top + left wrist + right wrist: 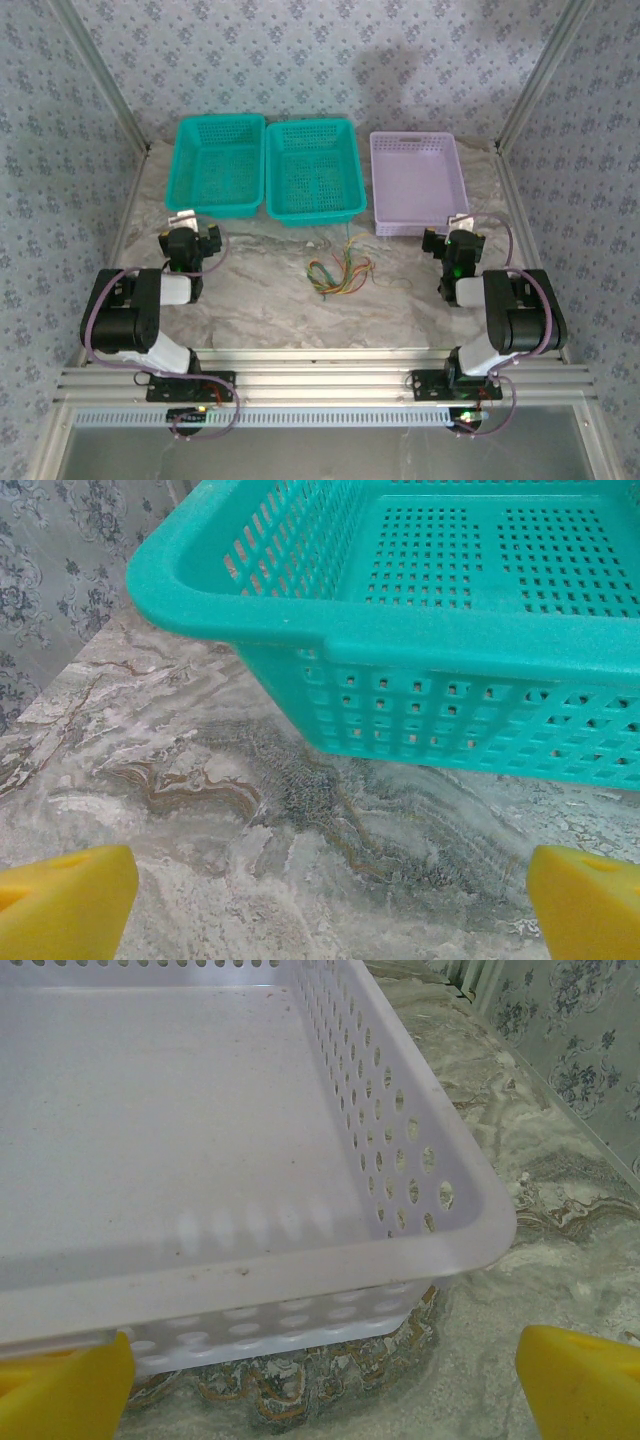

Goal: Untangle the cables

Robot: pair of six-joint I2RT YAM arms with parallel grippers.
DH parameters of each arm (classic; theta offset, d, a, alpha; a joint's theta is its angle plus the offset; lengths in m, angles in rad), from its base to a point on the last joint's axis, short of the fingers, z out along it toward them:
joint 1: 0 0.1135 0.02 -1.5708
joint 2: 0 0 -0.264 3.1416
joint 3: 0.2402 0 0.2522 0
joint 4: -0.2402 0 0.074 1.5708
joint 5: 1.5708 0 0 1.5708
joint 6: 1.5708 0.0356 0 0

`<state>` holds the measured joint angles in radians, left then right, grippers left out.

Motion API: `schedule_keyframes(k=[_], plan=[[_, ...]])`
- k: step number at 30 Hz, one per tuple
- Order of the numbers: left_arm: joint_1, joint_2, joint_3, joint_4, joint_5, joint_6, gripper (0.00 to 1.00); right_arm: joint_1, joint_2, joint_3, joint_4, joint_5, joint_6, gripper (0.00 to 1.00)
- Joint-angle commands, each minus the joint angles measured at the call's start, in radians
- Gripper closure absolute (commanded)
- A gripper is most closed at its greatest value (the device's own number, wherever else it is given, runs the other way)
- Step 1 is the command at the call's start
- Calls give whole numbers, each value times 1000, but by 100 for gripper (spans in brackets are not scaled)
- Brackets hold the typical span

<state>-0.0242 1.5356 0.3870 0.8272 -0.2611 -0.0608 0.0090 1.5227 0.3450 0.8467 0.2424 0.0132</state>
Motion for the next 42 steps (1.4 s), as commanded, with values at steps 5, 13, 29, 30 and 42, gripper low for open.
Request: schedule_keyframes(k=[5, 13, 29, 30, 42], plan=[[2, -2, 3, 33, -3, -1, 0, -6, 2, 14, 32, 6, -2, 0], [2, -3, 3, 33, -3, -2, 0, -4, 2, 15, 31, 6, -1, 0], [5, -10, 0, 38, -7, -5, 0, 80, -123, -28, 48, 207, -51, 0], [6, -34, 3, 1, -15, -15, 0, 98, -185, 18, -95, 254, -15, 0], [-82, -466, 180, -736, -335, -442, 0, 124, -705, 210, -559, -197, 36, 0]])
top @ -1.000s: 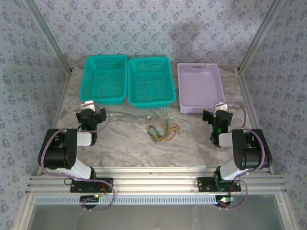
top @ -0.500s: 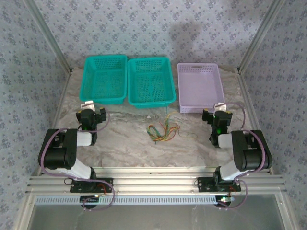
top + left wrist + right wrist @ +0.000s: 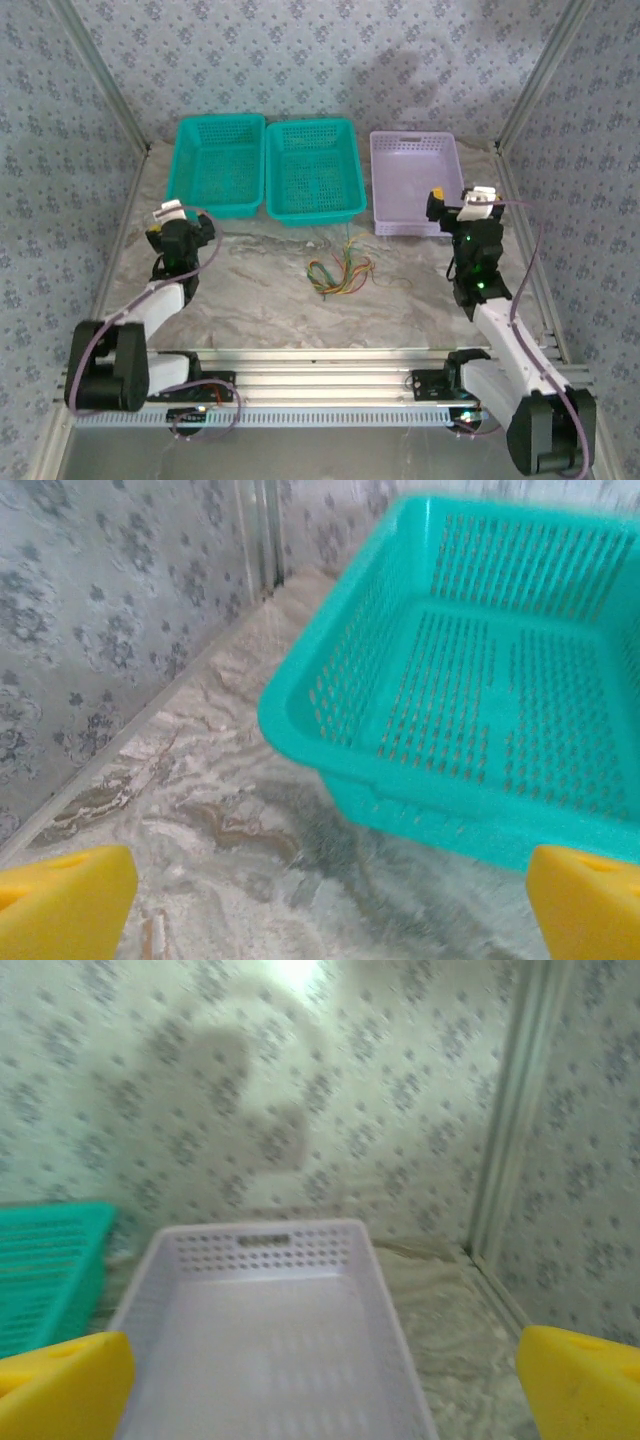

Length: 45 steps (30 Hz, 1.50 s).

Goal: Untangle the cables

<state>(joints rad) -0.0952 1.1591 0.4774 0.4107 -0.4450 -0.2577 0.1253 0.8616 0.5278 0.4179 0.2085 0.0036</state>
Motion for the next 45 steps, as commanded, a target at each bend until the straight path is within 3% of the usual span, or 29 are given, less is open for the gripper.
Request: schedule_keyframes(k=[1, 5, 8, 9, 11, 14, 18, 25, 33, 45], plan=[[-12, -112, 134, -437, -167, -314, 0, 8, -72, 40, -157, -184, 100, 0], [-32, -216, 207, -592, -155, -395, 0, -5, -137, 109, -326, -228, 371, 0], [-26, -316, 252, -837, -228, -719, 0, -38, -148, 127, -378, -305, 460, 0], [-24, -346, 248, -839, -202, -727, 0, -41, -151, 121, -396, -276, 524, 0], [-48, -405, 250, -835, -110, -650, 0, -42, -151, 90, -388, -230, 617, 0], [-84, -415, 272, -888, 25, -632, 0, -24, -115, 78, -375, -321, 566, 0], [-106, -391, 288, -944, 186, -570, 3, 51, -36, 102, -466, -311, 522, 0], [-298, -311, 253, -982, 201, -543, 8, 251, 60, 96, -518, -193, 521, 0], [-610, -143, 280, -957, 98, -509, 10, 432, 125, 9, -444, -87, 556, 0], [-724, 151, 377, -814, 238, -505, 13, 553, 139, -52, -437, 5, 579, 0]])
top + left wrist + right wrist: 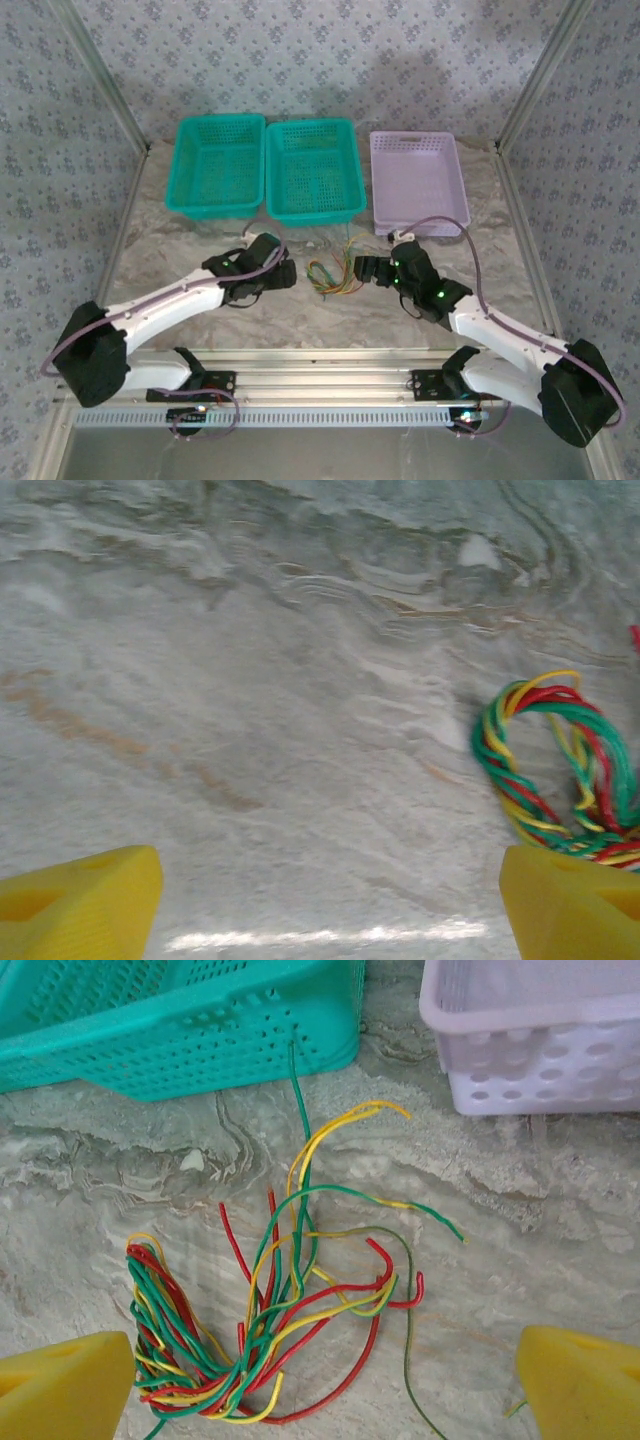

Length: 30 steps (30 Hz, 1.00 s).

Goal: Untangle the cables

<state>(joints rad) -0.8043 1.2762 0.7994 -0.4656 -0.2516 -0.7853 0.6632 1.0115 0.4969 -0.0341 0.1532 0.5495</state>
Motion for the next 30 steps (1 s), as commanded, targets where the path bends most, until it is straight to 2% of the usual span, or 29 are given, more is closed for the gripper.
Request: schedule_keyframes(k=[1, 4, 9, 30], plan=[[-20, 53, 67, 71, 55, 31, 13, 16, -6, -22, 7, 72, 46, 1], [-37, 118, 103, 84, 70, 54, 13, 17, 21, 1, -38, 93, 71, 7], [-47, 211, 140, 123, 101, 76, 13, 17, 50, 41, -101, 113, 101, 11], [-62, 466, 332, 63, 101, 80, 24, 53, -105, -34, -104, 136, 91, 11]])
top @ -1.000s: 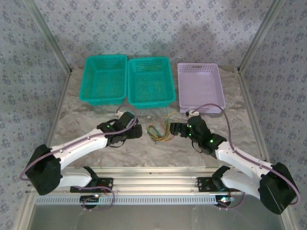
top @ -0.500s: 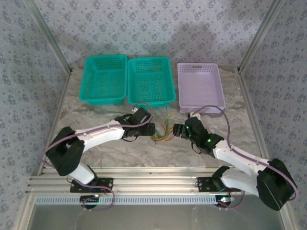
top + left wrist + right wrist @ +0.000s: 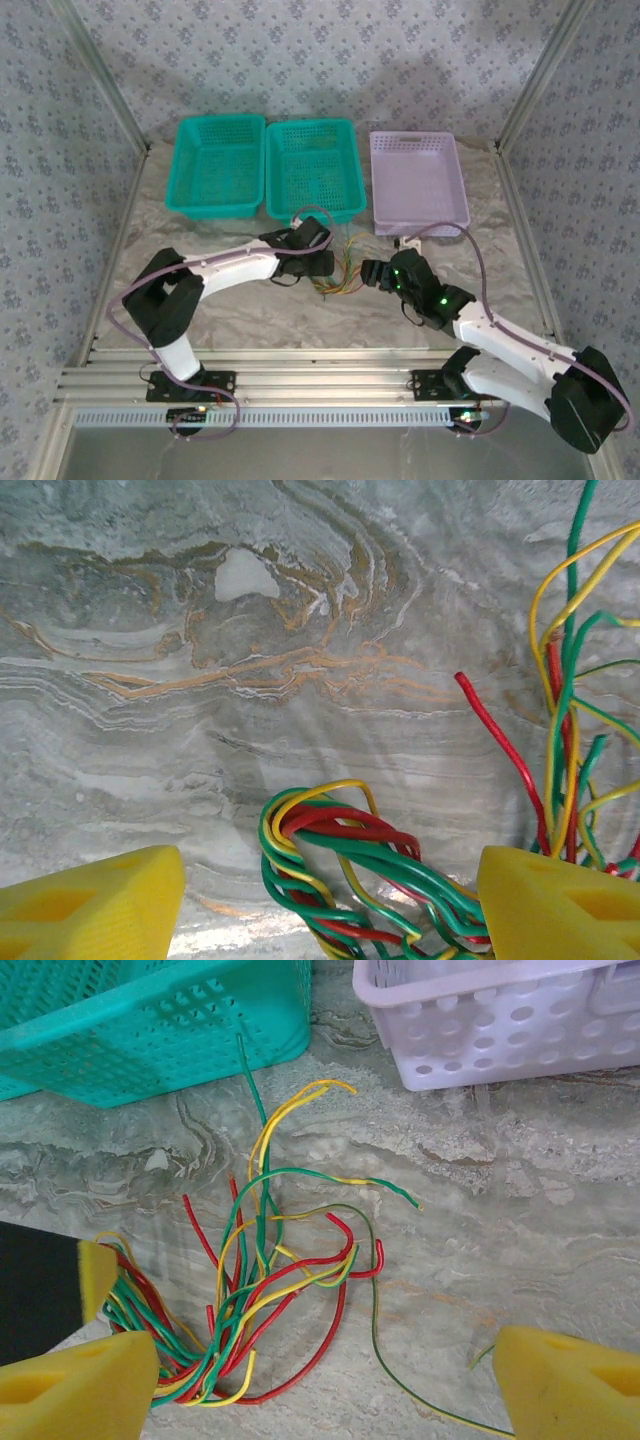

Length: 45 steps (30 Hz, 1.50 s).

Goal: Untangle the cables

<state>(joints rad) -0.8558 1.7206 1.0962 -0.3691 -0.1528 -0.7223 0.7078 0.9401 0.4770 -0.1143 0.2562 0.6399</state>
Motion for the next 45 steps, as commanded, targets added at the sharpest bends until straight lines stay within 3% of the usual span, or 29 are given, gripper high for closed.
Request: schedule_keyframes(k=[1, 10, 20, 30, 34, 45], plan=[[-12, 31, 44, -41, 0, 20, 25, 9, -45, -18, -24, 34, -2, 11], [-27, 113, 121, -90, -45, 50, 31, 22, -102, -41, -6, 29, -2, 8], [-29, 181, 184, -132, -69, 81, 48, 44, -122, -38, -19, 31, -40, 8], [-54, 201, 220, -180, -79, 93, 52, 48, -128, -51, -19, 48, -40, 7], [-60, 192, 212, -192, -91, 93, 56, 38, -68, -39, -124, 100, 95, 7], [-60, 159, 142, -170, -107, 75, 68, -29, 155, 12, -195, 7, 279, 10]])
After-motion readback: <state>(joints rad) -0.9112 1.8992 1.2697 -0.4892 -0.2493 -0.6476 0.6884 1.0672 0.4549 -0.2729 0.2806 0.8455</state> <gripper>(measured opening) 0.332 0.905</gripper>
